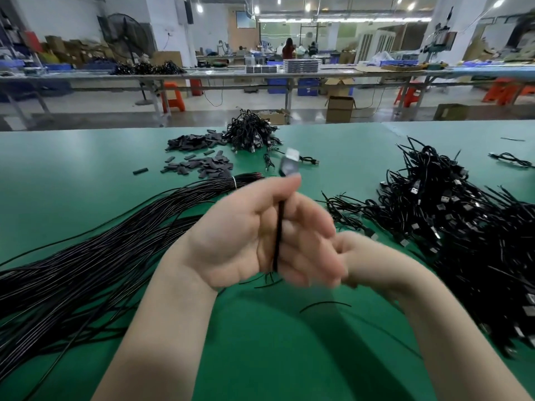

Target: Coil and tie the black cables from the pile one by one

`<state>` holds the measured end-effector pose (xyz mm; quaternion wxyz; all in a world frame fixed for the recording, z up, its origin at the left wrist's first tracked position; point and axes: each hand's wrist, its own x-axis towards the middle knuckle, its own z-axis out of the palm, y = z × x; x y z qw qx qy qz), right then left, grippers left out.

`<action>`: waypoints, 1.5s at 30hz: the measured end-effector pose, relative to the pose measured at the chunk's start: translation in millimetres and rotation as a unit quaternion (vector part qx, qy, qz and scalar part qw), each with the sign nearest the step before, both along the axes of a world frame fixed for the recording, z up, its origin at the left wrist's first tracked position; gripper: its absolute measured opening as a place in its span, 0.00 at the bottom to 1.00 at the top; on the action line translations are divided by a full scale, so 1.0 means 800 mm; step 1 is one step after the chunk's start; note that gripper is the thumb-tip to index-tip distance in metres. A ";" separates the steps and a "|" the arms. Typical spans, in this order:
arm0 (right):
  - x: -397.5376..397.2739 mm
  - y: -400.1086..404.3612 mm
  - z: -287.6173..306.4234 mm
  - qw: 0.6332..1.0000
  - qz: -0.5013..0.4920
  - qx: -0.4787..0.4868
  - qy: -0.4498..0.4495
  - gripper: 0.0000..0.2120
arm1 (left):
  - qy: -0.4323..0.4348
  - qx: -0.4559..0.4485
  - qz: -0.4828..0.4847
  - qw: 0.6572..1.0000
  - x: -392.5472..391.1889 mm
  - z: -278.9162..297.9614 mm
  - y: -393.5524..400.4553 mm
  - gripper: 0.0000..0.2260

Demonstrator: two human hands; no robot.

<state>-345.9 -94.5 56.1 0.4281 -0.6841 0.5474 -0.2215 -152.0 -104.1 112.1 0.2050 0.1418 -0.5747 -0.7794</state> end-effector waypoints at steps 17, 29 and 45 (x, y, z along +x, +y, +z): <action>0.011 -0.002 -0.014 0.980 0.107 0.096 -0.140 0.20 | 0.108 -0.011 0.118 0.987 -0.001 0.005 0.002 0.24; 0.016 0.029 0.037 0.940 0.163 -0.027 -0.297 0.13 | 0.111 0.034 0.230 0.966 -0.017 0.002 -0.004 0.26; 0.038 0.037 0.051 0.967 0.031 -0.117 -0.225 0.13 | -0.016 -0.065 0.357 0.932 -0.028 -0.004 -0.001 0.25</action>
